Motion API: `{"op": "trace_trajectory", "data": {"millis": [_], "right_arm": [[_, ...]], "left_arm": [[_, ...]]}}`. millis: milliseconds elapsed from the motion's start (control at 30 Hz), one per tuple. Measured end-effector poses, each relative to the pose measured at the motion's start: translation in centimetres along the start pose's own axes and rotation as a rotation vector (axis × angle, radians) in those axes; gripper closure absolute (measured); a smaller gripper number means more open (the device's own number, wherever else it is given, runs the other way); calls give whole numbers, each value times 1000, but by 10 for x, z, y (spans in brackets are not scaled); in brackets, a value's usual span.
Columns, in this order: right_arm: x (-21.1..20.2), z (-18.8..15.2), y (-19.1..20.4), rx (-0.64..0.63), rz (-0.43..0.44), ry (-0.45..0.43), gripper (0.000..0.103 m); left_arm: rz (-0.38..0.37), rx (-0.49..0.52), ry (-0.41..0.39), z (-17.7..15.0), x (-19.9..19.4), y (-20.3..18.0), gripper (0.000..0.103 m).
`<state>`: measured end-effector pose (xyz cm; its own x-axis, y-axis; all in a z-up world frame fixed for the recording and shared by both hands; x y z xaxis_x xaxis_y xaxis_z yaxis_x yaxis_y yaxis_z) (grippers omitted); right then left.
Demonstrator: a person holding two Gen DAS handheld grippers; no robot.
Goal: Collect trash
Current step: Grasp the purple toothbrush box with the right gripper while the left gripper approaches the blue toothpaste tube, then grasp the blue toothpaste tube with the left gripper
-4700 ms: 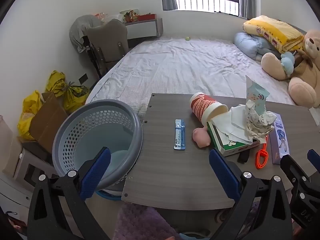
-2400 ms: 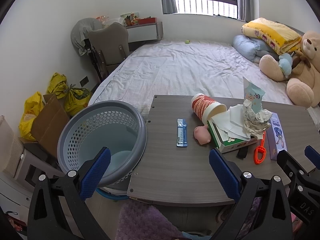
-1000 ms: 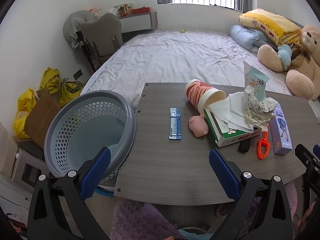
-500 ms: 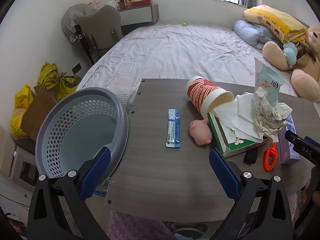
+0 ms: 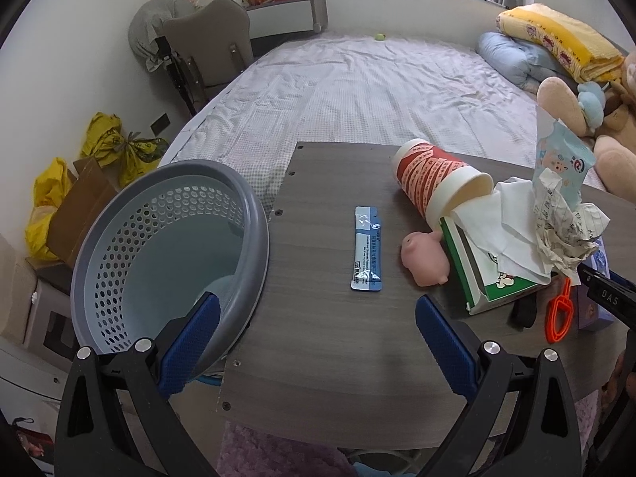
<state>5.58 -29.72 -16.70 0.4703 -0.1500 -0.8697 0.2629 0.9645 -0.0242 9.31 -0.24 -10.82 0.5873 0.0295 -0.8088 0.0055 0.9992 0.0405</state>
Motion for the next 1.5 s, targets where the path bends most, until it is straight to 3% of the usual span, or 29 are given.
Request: {"op": "trace_trajectory", "data": {"millis": [67, 100, 400, 633, 1100, 1300, 1500], "right_arm": [[-2, 0, 1, -11, -3, -7, 59], [-3, -1, 2, -12, 1, -9, 60], [-22, -11, 1, 21, 37, -50, 60], [-47, -17, -1, 24, 69, -99, 60], [-57, -21, -8, 45, 129, -125, 60], [-56, -20, -10, 53, 145, -130, 60], [-55, -23, -10, 59, 150, -131, 60]], "left_arm": [[-2, -10, 6, 1, 3, 4, 6], [-6, -14, 9, 2, 3, 5, 6], [-16, -3, 17, 13, 24, 5, 6], [37, 51, 45, 16, 50, -7, 6], [66, 106, 29, 20, 68, -24, 7], [12, 110, 21, 19, 66, -30, 26], [-73, 89, 60, 14, 69, -37, 54]]}}
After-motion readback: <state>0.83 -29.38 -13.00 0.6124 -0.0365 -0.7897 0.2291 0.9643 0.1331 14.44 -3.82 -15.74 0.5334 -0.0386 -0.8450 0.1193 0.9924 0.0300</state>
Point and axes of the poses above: each gripper's, at about its wrist camera, not at the fingertips, and x roughly the way its jaws point, y to its left, z to its top, the point moved 7 cm from there along x, roughly the way its jaws point, and after that the axes turned 7 degrees about -x, right-handed, at the moved point
